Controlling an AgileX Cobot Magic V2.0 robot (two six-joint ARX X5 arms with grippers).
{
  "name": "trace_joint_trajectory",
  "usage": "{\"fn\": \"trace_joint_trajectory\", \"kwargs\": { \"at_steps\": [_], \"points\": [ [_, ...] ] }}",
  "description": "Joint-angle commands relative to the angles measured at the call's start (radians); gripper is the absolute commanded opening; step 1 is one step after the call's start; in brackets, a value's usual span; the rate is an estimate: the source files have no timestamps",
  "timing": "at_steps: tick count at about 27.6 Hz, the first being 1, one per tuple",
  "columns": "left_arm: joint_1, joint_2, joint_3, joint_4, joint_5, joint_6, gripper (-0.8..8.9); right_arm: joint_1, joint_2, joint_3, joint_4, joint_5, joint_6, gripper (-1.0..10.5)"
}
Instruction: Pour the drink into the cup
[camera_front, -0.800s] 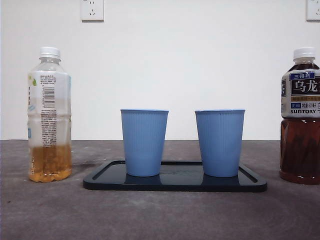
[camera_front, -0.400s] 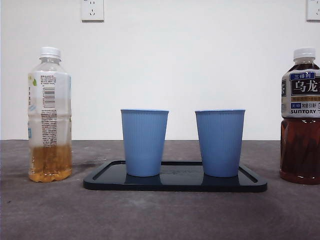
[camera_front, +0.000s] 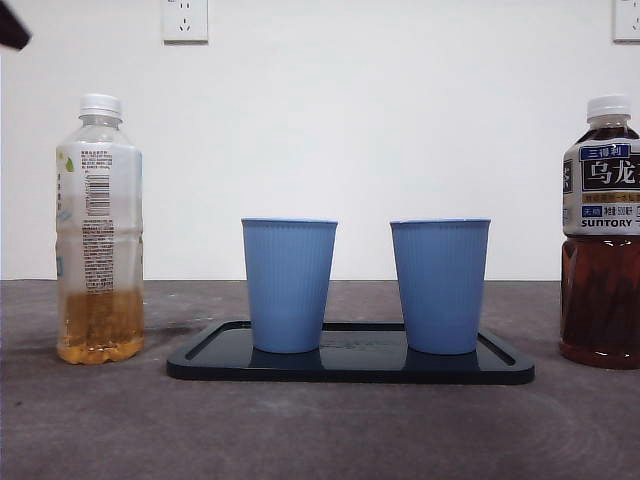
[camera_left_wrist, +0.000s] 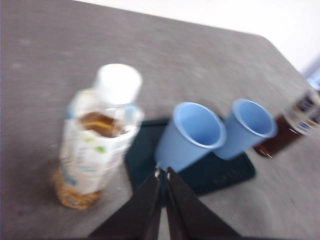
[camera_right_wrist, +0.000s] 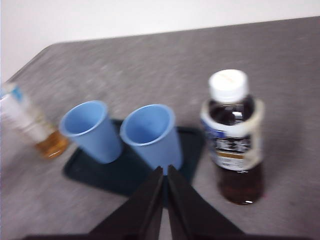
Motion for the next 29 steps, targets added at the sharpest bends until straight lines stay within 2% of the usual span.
{"fn": "trace_joint_trajectory", "kwargs": {
  "at_steps": [1, 4, 10, 13, 14, 19, 21, 26, 29],
  "points": [
    [-0.042, 0.029, 0.054, -0.027, 0.009, 0.080, 0.15, 0.033, 0.026, 0.027, 0.002, -0.061, -0.049, 0.1],
    [-0.080, 0.028, 0.071, -0.034, 0.009, 0.106, 0.15, 0.069, 0.032, 0.030, 0.002, -0.079, -0.055, 0.1],
    [-0.102, 0.013, 0.072, -0.029, 0.009, 0.106, 0.39, 0.088, 0.031, 0.030, -0.001, -0.066, -0.057, 0.1],
    [-0.102, 0.013, 0.072, -0.025, 0.009, 0.107, 1.17, 0.088, 0.031, 0.030, 0.000, -0.059, -0.057, 0.3],
    [-0.102, 0.014, 0.072, -0.025, 0.009, 0.107, 1.60, 0.088, 0.032, 0.030, 0.000, -0.059, -0.057, 0.6],
    [-0.102, 0.015, 0.072, -0.016, 0.008, 0.107, 4.39, 0.088, 0.032, 0.030, 0.000, -0.026, -0.049, 4.1],
    [-0.102, 0.015, 0.072, -0.008, 0.008, 0.107, 4.95, 0.088, 0.032, 0.030, 0.000, -0.013, -0.044, 5.0],
    [-0.102, 0.015, 0.072, -0.006, 0.008, 0.103, 5.00, 0.088, 0.032, 0.030, 0.000, -0.005, -0.010, 5.2],
    [-0.102, 0.015, 0.072, -0.014, 0.009, 0.093, 4.98, 0.088, 0.032, 0.029, -0.002, 0.062, 0.004, 5.2]
  ]
}}
